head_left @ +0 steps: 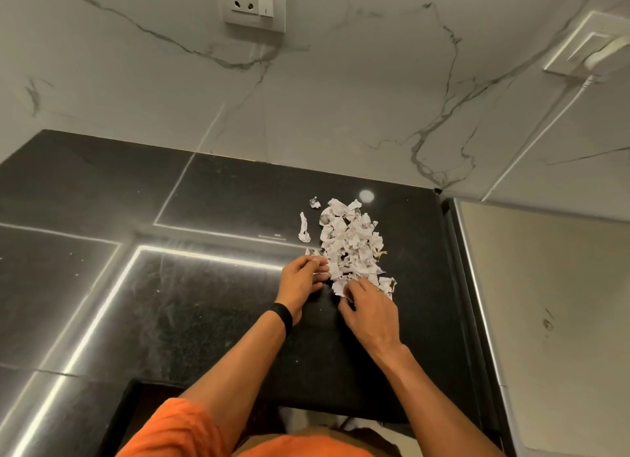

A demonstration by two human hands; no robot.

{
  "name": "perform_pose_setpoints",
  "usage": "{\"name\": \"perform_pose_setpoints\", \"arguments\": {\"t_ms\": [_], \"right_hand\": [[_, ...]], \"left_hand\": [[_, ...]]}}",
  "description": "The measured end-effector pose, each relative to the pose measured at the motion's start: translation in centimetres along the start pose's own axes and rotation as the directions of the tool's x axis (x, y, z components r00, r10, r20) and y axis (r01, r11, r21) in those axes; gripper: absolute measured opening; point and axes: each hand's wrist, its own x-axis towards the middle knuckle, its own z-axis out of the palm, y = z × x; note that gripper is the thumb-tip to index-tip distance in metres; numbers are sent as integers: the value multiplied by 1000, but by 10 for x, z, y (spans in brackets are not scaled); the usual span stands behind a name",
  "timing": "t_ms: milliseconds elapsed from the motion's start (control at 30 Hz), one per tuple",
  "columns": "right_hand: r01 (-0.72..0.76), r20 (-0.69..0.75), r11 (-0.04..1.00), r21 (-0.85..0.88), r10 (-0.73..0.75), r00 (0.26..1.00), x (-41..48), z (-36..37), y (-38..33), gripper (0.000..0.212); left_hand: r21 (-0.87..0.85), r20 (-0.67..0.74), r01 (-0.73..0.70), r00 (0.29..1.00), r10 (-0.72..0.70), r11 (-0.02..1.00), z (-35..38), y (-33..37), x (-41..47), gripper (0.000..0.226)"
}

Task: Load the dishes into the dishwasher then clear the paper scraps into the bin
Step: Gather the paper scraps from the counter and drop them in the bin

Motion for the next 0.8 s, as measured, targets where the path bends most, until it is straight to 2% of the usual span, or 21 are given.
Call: {"name": "perform_pose_setpoints", "arguments": {"t_ms": [167, 267, 333, 400, 467, 533, 600, 667, 733, 800], "right_hand": [[-98, -128, 955, 279, 138, 982, -6, -8, -3, 10], [-113, -175, 890, 441, 209, 962, -7, -9, -11, 12], [-82, -192, 846, 527, 213, 958, -6, -11, -18, 12], [-10, -191, 808, 590, 151, 970, -2, -12, -26, 12], [65, -158, 796, 602, 40, 987, 1, -12, -33, 14], [110, -132, 784, 611, -36, 991, 4, -11, -35, 19], [70, -128, 742, 667, 22, 991, 4, -11, -30, 21], [-37, -108, 724, 689, 153, 982, 8, -12, -21, 21], [-143, -55, 750, 646, 232, 971, 16, -12, -14, 18], [-174, -27, 824, 539, 223, 974, 26, -9, -13, 20]], "left_hand": [[-77, -34, -26, 999, 23, 997, 6, -3, 2, 19], [-215, -40, -20, 999, 12, 976, 11, 0, 2, 19], [-291, -17, 5, 1000, -11, 957, 16, 2, 1, 23], [-363, 57, 63, 997, -45, 930, 18, 1, 0, 31], [-498, 149, 153, 985, -90, 854, 19, 2, -1, 40], [-626, 183, 209, 976, -119, 752, 16, 4, -1, 45], [-704, 172, 215, 976, -131, 677, 8, 5, -1, 43], [-745, 152, 203, 979, -135, 635, -3, 5, 0, 41], [-760, 123, 185, 982, -142, 623, -13, 4, 2, 40], [-765, 99, 171, 984, -148, 621, -21, 4, 4, 40]]}}
